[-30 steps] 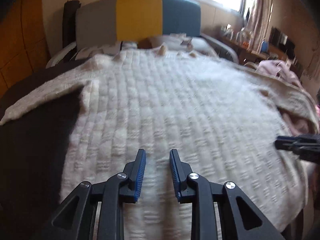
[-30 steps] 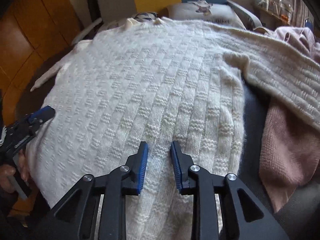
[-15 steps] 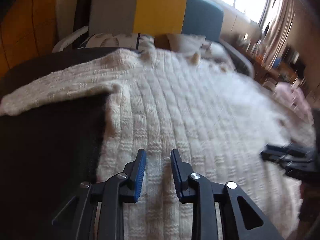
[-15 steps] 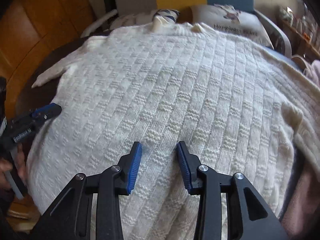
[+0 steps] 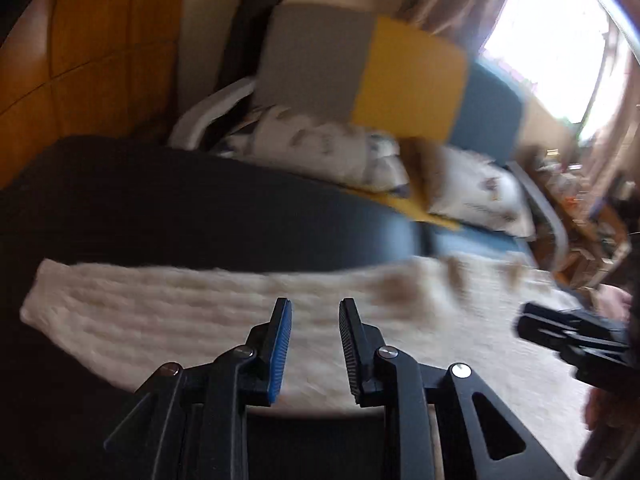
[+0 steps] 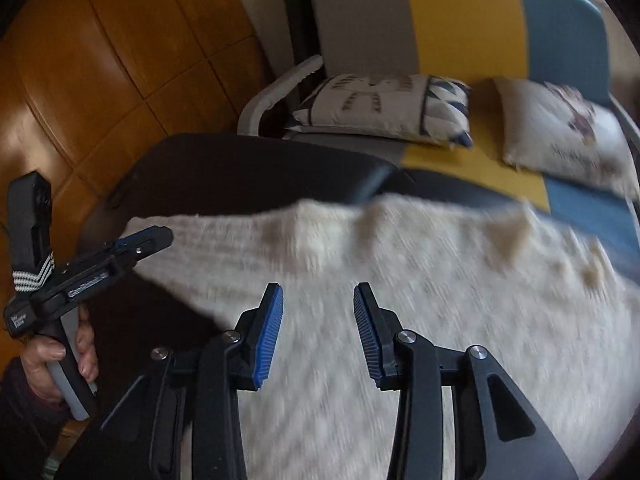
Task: Fold clothes
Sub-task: 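Smooth the sweater sleeve flat along the bench with both open grippers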
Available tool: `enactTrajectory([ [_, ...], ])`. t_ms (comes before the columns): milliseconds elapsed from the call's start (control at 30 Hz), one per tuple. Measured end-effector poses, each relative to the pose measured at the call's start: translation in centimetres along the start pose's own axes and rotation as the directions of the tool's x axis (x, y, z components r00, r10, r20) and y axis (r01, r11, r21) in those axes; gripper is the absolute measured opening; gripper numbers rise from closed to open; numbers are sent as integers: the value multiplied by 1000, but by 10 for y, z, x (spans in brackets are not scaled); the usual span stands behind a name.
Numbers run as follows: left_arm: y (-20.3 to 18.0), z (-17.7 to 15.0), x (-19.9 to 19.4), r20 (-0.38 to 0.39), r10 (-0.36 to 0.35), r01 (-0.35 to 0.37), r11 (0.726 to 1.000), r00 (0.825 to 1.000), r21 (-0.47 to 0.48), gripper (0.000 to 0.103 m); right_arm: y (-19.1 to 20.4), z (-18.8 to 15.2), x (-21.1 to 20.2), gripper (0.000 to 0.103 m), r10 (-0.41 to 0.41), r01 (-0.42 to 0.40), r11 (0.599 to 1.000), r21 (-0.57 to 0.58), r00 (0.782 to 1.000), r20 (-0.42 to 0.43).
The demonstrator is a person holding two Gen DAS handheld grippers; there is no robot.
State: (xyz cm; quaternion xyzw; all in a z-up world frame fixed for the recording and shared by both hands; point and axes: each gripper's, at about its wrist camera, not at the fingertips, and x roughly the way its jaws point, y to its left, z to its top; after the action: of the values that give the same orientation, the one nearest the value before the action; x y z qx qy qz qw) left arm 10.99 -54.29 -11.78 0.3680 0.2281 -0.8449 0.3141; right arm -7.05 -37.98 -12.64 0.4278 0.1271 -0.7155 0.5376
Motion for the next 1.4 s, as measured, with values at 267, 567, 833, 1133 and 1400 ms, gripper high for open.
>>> enactTrajectory([
  [267, 77, -20, 39, -44, 184, -187, 980, 982, -74, 26, 33, 19, 92, 39, 7, -24, 992, -127, 991, -135],
  [567, 156, -19, -17, 61, 120, -104, 971, 991, -217, 24, 63, 20, 77, 37, 54, -64, 988, -142, 996, -77],
  [833, 244, -15, -17, 33, 80, -68, 959, 996, -276, 20, 146, 13, 119, 37, -22, -29, 931, -363, 991, -135],
  [1133, 259, -43, 4, -48, 140, -148, 958, 989, -246, 17, 143, 7, 135, 37, -45, -7, 934, -358, 990, -136],
  [1400, 239, -42, -13, -20, 268, -267, 941, 963, -207, 17, 150, 5, 137, 40, -62, 10, 924, -383, 990, -124],
])
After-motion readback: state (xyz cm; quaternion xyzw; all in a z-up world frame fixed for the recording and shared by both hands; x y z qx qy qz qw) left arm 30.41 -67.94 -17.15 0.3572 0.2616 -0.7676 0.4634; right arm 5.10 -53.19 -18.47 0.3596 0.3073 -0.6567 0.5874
